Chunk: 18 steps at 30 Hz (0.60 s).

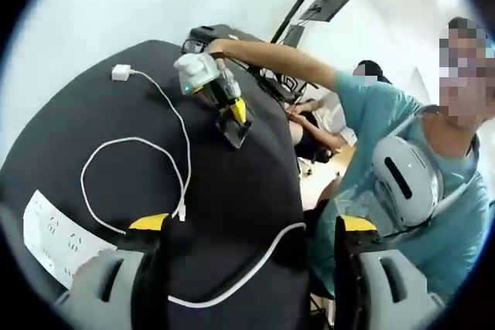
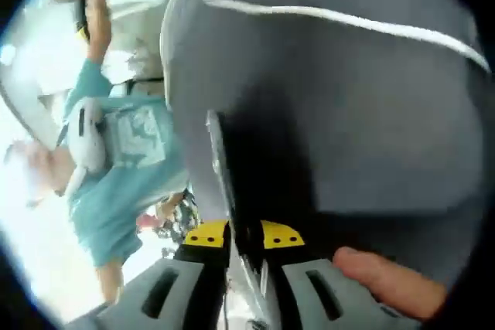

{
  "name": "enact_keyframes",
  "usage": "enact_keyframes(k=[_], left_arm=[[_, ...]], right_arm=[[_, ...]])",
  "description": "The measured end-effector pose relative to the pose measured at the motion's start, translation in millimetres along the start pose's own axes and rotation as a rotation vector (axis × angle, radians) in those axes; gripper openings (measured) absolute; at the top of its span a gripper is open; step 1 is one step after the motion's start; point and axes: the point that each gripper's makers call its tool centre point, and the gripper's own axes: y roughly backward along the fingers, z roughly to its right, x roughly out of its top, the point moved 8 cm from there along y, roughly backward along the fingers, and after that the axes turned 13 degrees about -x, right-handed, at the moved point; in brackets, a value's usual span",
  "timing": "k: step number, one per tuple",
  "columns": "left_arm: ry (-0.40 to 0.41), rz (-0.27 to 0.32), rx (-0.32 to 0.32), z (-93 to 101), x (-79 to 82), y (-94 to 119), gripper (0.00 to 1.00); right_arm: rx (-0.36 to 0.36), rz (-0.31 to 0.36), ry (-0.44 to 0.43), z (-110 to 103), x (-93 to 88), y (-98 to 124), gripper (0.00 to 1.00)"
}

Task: Connect the charging cable to the phone, plug the charger into the socket, and turn on the power strip switch to charge the phone.

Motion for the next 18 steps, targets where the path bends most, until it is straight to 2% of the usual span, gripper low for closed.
enact_keyframes(k=[1, 2, 4, 5, 7, 8, 9, 12, 15, 18], left_arm=[[-0.001, 0.012, -0.003, 0.8, 2.4, 0.2, 0.82], [-0.002, 0.014, -0.003, 1.2, 3.0, -0.1, 0.82], [-0.012, 0.011, -0.001, 1.3, 3.8, -0.6, 0.82], [-0.017, 0.002, 0.001, 1.1, 3.2, -1.0, 0.82], [-0.024, -0.004, 0.007, 1.0, 2.0, -1.3, 0.82], [-0.025, -0.003, 0.008, 1.1, 0.9, -1.1, 0.82], [-0.026, -0.002, 0.008, 1.9, -0.5, -0.7, 0.82], [-0.041, 0.023, 0.016, 5.5, -6.1, 3.4, 0.82], [-0.042, 0.041, 0.019, 10.4, -14.7, 6.8, 0.82], [-0.059, 0.053, 0.020, 16.5, -23.9, 9.8, 0.81]], right_arm=[[-0.019, 0.039, 0.004, 0.7, 1.2, 4.9, 0.15], [-0.068, 0.097, -0.002, 4.9, 1.7, 13.1, 0.17], [-0.093, 0.154, -0.063, 6.9, 1.0, 23.0, 0.22], [-0.111, 0.201, -0.062, 7.8, -1.1, 29.3, 0.25], [-0.126, 0.273, -0.092, 7.9, -2.5, 38.1, 0.25], [-0.149, 0.355, -0.095, 9.0, -3.4, 44.0, 0.25], [-0.164, 0.392, -0.109, 9.0, -5.2, 47.9, 0.23], [-0.223, 0.576, -0.143, 6.7, -10.2, 59.6, 0.23], [-0.291, 0.757, -0.105, -5.7, -9.2, 64.7, 0.24], [-0.301, 0.958, -0.029, -28.1, -5.0, 67.4, 0.26]])
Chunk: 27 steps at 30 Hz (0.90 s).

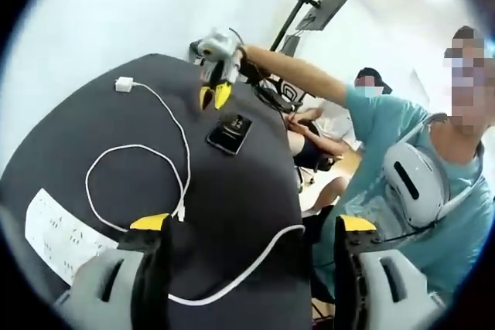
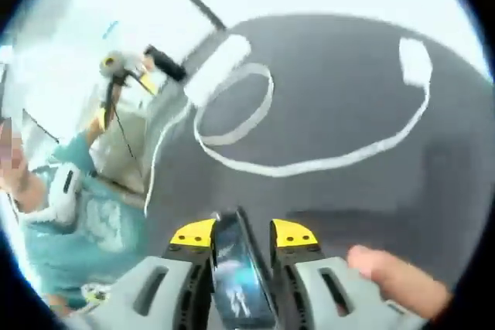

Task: Connect the charging cable to the phone, plug the charger into the socket, and turn on the power strip switch to charge the phone.

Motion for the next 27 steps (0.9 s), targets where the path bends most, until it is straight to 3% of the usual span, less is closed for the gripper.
enact_keyframes(k=[1, 3, 4, 7, 9, 10, 11, 12, 15, 16, 17, 18, 20, 23, 26, 27], left_arm=[[-0.003, 0.009, 0.002, 1.5, -1.9, 0.6, 0.81], [-0.014, 0.030, 0.004, 5.5, -6.9, 1.9, 0.80], [-0.018, 0.036, 0.002, 7.2, -9.0, 2.4, 0.80], [-0.037, 0.058, -0.008, 16.0, -18.3, 2.0, 0.79], [-0.051, 0.065, -0.019, 24.0, -24.9, 1.9, 0.79], [-0.059, 0.067, -0.024, 27.2, -27.4, 1.9, 0.79], [-0.064, 0.069, -0.028, 29.8, -29.6, 2.5, 0.79], [-0.070, 0.074, -0.031, 33.3, -32.5, 2.9, 0.79], [-0.096, 0.103, -0.050, 42.6, -38.5, 3.6, 0.78], [-0.125, 0.150, -0.065, 48.4, -39.3, 3.9, 0.77], [-0.119, 0.182, -0.069, 52.3, -41.1, 4.3, 0.77], [-0.122, 0.190, -0.072, 57.2, -46.5, 6.1, 0.77], [-0.148, 0.214, -0.080, 64.0, -53.8, 7.6, 0.77], [-0.142, 0.224, -0.079, 68.4, -68.7, 11.3, 0.76], [-0.142, 0.220, -0.094, 72.8, -85.4, 17.0, 0.75], [-0.140, 0.227, -0.092, 73.8, -90.6, 18.7, 0.75]], right_arm=[[-0.005, 0.085, 0.056, -8.9, 3.0, -0.2, 0.27], [-0.086, 0.193, 0.019, -15.8, 10.5, -7.7, 0.27], [-0.123, 0.211, -0.043, -16.3, 13.7, -12.7, 0.26], [-0.209, 0.166, -0.304, -13.9, 25.7, -37.0, 0.29], [-0.296, 0.136, -0.380, -12.1, 32.0, -53.1, 0.26], [-0.321, 0.060, -0.407, -13.5, 33.6, -63.9, 0.23], [-0.374, 0.025, -0.405, -14.1, 34.6, -72.7, 0.24], [-0.407, 0.003, -0.329, -18.2, 37.7, -85.0, 0.24], [-0.437, -0.025, -0.332, -26.3, 51.5, -111.6, 0.29], [-0.505, -0.033, -0.333, -24.7, 57.0, -119.8, 0.28], [-0.528, -0.047, -0.328, -22.4, 61.5, -123.7, 0.25], [-0.573, -0.093, -0.289, -23.4, 65.9, -129.9, 0.26], [-0.634, -0.112, -0.217, -27.5, 70.6, -136.5, 0.26], [-0.727, -0.165, -0.228, -27.7, 77.4, -143.6, 0.26], [-0.739, -0.189, -0.309, -31.4, 77.3, -148.5, 0.28], [-0.737, -0.187, -0.299, -31.6, 77.1, -150.3, 0.28]])
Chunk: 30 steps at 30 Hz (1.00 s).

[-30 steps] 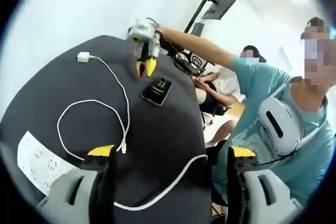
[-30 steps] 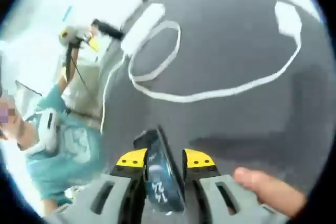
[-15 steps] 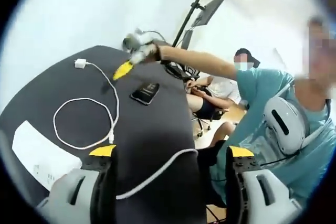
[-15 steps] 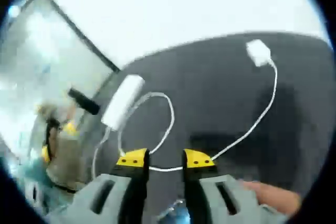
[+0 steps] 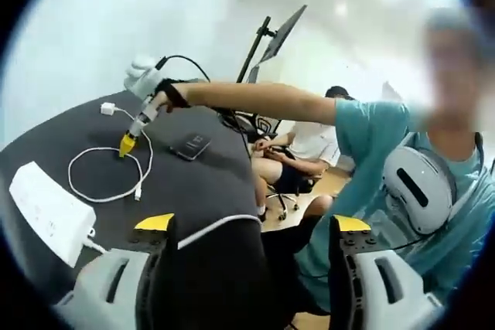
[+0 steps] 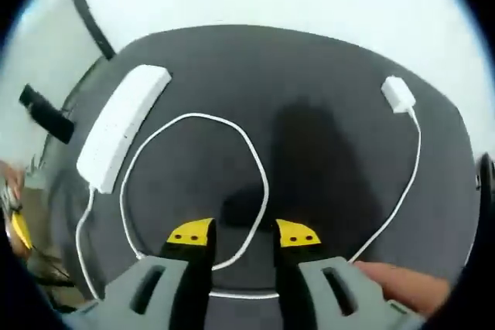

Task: Connect the charging cable to the phone, plug the charger into the socket, and turn on the power strip switch to charge the phone.

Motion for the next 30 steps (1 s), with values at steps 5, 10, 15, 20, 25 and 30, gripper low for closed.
enact_keyframes(k=[5, 10, 15, 20, 25, 30], left_arm=[[0.005, 0.028, 0.002, 4.3, -12.1, 8.0, 0.74], [-0.001, 0.040, -0.007, 7.1, -16.5, 12.8, 0.73], [-0.002, 0.040, -0.006, 6.5, -16.0, 12.4, 0.71], [-0.012, 0.033, -0.005, 9.1, -12.7, 11.7, 0.71], [-0.021, 0.034, 0.001, 12.5, -6.8, 8.6, 0.71], [-0.026, 0.020, 0.005, 13.6, -2.9, 3.0, 0.70]], right_arm=[[-0.054, -0.011, 0.000, -4.2, -9.9, -6.3, 0.21], [-0.096, 0.059, 0.141, -9.5, -21.0, -2.1, 0.14], [-0.145, 0.064, 0.216, -15.1, -20.6, 0.3, 0.02], [-0.135, 0.204, 0.183, -12.4, 0.1, 28.0, 0.01], [-0.181, 0.232, 0.281, -3.9, 16.8, 60.2, 0.01], [-0.062, 0.239, 0.470, -14.2, 22.4, 103.3, 0.01]])
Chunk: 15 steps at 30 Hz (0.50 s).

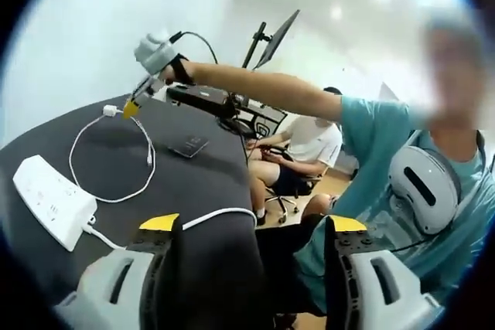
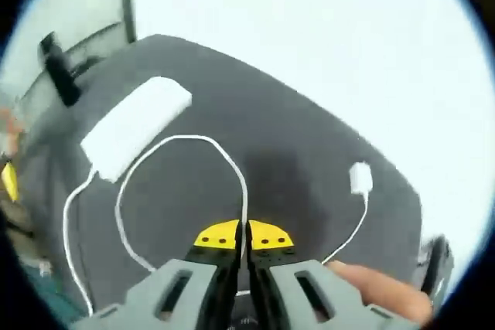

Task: Connect the charging cable to the phone, plug the charger into the socket, and turn on the power strip switch to charge the phone.

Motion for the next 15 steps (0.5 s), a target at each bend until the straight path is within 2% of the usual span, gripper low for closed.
enact_keyframes(k=[1, 2, 3, 5, 6, 7, 8, 9, 11, 14, 15], left_arm=[[0.000, -0.003, 0.001, 0.3, 1.0, -1.5, 0.70], [-0.001, -0.006, 0.003, 0.6, 1.5, -2.1, 0.70], [-0.004, -0.009, 0.004, 0.9, 2.0, -2.7, 0.70], [-0.006, -0.012, 0.011, 1.1, 3.3, -2.8, 0.70], [-0.009, -0.013, 0.015, 1.9, 4.0, -2.2, 0.70], [-0.011, -0.012, 0.018, 2.4, 4.6, -1.3, 0.71], [-0.017, -0.007, 0.038, 2.2, 6.4, 0.5, 0.71], [-0.019, -0.002, 0.049, 1.7, 7.2, 1.4, 0.71], [-0.033, 0.027, 0.114, -1.2, 12.9, 6.1, 0.71], [-0.071, 0.044, 0.257, -9.7, 21.8, 15.4, 0.71], [-0.075, 0.048, 0.271, -10.2, 22.6, 16.7, 0.71]], right_arm=[[0.057, 0.008, 0.049, -1.4, 7.0, 7.9, 0.01], [0.082, 0.016, 0.079, -3.3, 9.4, 14.1, 0.01], [0.139, 0.056, 0.200, -10.7, 11.2, 24.4, 0.01], [0.163, 0.050, 0.279, -15.8, 11.5, 33.9, 0.01], [0.226, 0.077, 0.360, -23.5, 11.7, 39.6, 0.01], [0.256, 0.061, 0.341, -28.4, 10.7, 42.3, 0.01], [0.284, 0.030, 0.358, -34.7, 8.7, 44.0, 0.01], [0.307, 0.027, 0.386, -40.3, 6.9, 45.0, 0.00], [0.336, 0.000, 0.448, -52.6, 2.4, 41.1, 0.00], [0.391, -0.031, 0.504, -75.1, -5.6, 35.0, 0.00], [0.399, -0.027, 0.512, -80.6, -6.5, 33.3, 0.00]])
